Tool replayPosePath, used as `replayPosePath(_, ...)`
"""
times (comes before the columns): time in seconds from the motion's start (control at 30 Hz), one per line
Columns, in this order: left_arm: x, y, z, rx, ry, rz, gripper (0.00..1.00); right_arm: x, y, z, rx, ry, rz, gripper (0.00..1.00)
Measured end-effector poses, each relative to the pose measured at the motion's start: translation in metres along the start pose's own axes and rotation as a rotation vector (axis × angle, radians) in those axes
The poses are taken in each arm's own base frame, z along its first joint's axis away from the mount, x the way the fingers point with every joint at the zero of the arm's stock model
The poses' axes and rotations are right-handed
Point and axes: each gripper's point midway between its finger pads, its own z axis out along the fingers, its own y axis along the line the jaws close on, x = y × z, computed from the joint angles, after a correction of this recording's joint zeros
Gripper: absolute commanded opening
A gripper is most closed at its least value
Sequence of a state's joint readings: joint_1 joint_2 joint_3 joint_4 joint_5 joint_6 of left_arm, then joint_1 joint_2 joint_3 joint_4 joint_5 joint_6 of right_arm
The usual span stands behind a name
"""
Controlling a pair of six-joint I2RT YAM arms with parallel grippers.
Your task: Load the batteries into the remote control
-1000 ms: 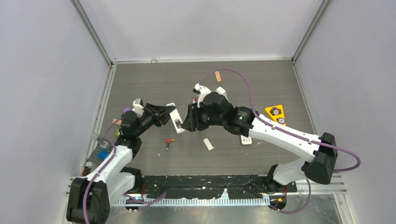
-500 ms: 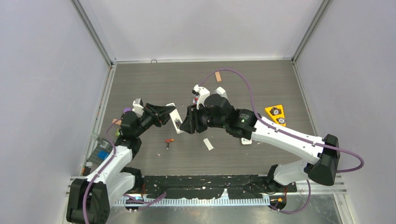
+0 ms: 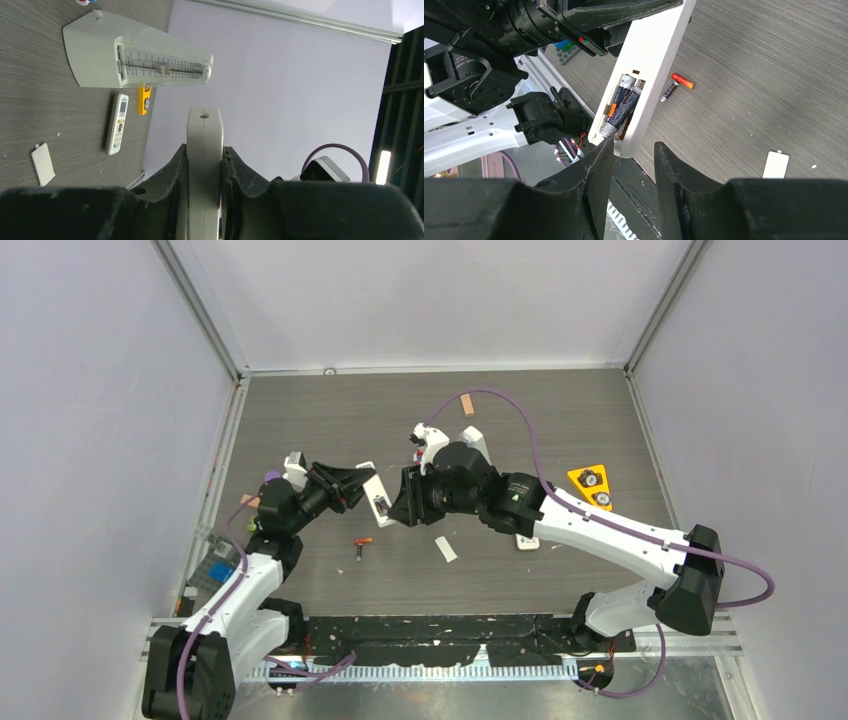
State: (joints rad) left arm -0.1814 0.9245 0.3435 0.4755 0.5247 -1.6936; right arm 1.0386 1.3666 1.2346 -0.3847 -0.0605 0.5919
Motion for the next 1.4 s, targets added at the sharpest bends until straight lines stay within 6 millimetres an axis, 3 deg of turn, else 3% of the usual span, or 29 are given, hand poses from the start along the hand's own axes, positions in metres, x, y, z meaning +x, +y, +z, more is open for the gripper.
replayPosePath(0.6, 0.0, 0.005, 0.0, -0.021, -0.002, -0.008, 0.0, -0.001, 0.008, 0.001, -0.026, -0.01, -0.028, 0.42)
replayPosePath(1.4, -0.001, 0.012, -0.003, -0.036, -0.012, 0.004, 0.0, -0.002, -0.007, 0.005, 0.075, 0.006, 0.014, 0.41)
